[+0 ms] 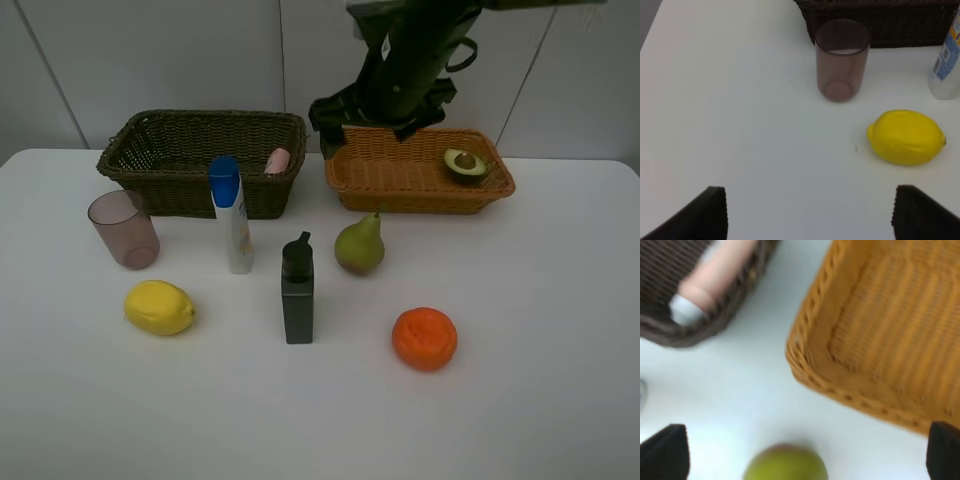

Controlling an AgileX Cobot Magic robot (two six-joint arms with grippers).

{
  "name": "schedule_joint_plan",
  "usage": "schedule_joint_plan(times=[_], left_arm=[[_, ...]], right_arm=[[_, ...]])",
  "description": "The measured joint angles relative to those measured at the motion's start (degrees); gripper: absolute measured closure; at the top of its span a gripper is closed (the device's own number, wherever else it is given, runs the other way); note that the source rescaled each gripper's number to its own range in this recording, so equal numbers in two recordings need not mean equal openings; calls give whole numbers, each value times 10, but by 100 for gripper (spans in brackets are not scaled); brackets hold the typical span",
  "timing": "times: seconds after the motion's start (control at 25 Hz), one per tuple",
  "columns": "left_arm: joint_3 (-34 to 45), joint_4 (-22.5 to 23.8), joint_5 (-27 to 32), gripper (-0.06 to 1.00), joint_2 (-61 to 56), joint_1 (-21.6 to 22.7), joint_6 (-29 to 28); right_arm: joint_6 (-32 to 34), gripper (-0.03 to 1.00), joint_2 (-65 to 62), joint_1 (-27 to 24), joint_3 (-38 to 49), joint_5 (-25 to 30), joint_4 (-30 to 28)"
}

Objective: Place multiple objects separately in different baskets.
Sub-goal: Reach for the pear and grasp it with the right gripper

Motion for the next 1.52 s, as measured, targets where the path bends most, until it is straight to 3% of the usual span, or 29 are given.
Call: schedule_joint_plan(times=[0.6, 1.52], left_arm=[[0, 0, 0, 6, 0, 0, 0], [0, 0, 0, 6, 0, 0, 0]], right_arm=[[54, -3, 16, 0, 97, -83, 31], [54, -3, 86, 0, 97, -99, 74]])
